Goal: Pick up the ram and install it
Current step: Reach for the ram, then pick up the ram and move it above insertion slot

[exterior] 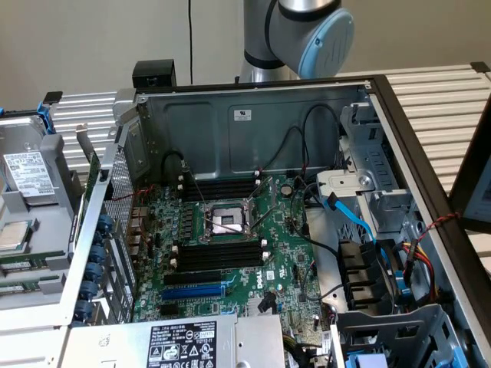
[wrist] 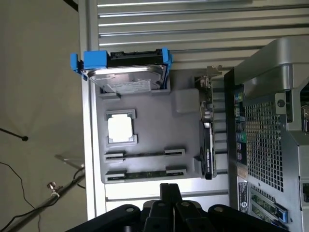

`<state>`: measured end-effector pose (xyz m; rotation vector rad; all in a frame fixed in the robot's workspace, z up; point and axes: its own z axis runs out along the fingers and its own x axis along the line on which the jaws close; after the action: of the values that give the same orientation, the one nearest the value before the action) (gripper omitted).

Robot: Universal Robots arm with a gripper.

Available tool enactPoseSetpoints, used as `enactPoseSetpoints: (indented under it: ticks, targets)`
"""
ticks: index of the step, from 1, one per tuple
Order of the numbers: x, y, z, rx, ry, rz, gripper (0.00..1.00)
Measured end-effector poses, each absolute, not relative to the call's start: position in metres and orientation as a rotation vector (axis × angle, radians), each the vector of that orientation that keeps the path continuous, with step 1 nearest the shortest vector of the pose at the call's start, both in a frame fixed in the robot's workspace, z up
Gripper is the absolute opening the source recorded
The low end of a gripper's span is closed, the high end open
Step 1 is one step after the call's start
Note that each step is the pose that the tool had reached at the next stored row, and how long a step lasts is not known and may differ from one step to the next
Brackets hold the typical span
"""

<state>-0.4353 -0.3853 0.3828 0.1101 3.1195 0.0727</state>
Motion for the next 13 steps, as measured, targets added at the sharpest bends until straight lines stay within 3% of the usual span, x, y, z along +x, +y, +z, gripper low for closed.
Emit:
enactPoseSetpoints:
  ticks: [13]
  targets:
    - [-0.4381,-0.3850,0.3828,0.101,3.120,0.073,0.11]
